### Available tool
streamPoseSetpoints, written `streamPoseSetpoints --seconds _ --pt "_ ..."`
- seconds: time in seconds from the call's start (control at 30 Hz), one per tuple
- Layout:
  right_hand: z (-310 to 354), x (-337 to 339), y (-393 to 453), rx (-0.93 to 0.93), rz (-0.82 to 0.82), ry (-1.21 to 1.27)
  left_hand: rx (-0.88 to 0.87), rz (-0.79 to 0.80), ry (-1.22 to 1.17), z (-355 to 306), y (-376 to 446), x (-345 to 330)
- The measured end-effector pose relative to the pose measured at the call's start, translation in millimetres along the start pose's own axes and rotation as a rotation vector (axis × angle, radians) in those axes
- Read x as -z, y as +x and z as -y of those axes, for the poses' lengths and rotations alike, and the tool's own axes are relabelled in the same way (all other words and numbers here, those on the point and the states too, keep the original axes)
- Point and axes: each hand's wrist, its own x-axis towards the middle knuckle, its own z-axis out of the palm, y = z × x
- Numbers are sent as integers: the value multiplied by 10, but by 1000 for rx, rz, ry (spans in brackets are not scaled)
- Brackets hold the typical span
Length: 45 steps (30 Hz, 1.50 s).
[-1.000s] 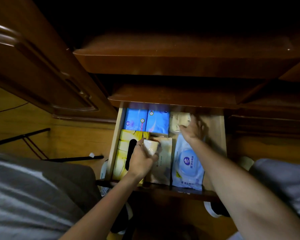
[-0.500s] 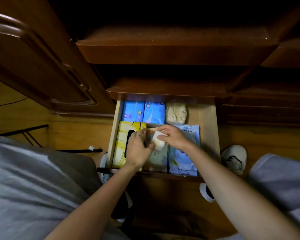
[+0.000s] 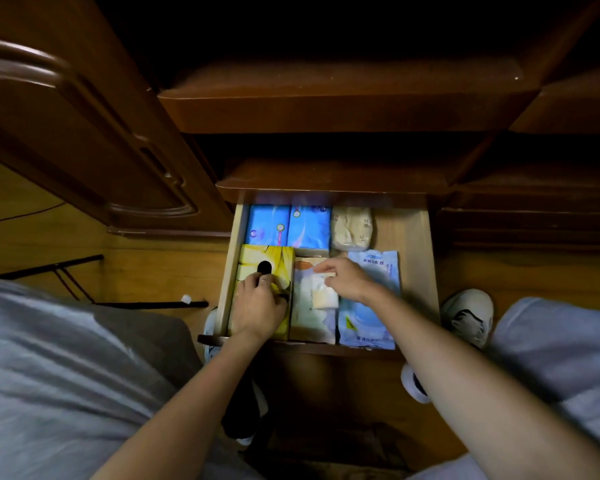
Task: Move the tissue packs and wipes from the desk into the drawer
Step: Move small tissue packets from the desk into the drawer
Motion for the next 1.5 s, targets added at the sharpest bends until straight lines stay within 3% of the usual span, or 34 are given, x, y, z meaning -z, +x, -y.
streamPoseSetpoints --seconds 0.13,0.2,0.27,0.37,0.43,0.53,0.57,0.63,0.73,0.9,1.07,1.2,1.27,1.33,1.4,1.5 --pt "-92 407 -151 -85 -190 25 -137 -74 -114 -193 39 -23" --pt "-128 502 -262 -139 -208 246 -184 -4 -187 -337 42 -54" --pt "-104 496 -364 -182 -108 565 -127 157 -364 -493 31 -68" --pt "17 386 -361 -89 58 653 -46 240 -541 -578 46 -131" --pt "99 303 -254 -26 22 534 42 183 -618 -547 60 -125" --pt "57 293 -21 -41 -246 52 150 98 -688 -454 100 -88" --pt "-15 326 59 -63 -273 -147 163 82 -691 -428 112 -77" --pt "-188 396 208 -124 -165 -337 172 63 -688 -370 121 -83" --pt "-387 449 367 -169 -16 -313 176 66 -722 -280 124 -123" --pt "-384 462 502 -108 -89 -537 180 71 -743 -221 148 -157" --pt "-349 507 528 -49 -20 -439 152 90 -739 -268 149 -179" --pt "-410 468 392 -40 -137 -475 127 108 -713 -291 152 -174" --pt "-492 423 313 -136 -181 -506 127 98 -703 -285 155 -174" --pt "-612 444 236 -257 -127 -596 125 62 -664 -257 155 -175" --pt "-691 479 142 -262 -103 -738 141 25 -647 -229 152 -164" --pt "-628 389 -26 -141 -326 -800 210 -37 -694 -193 159 -138"
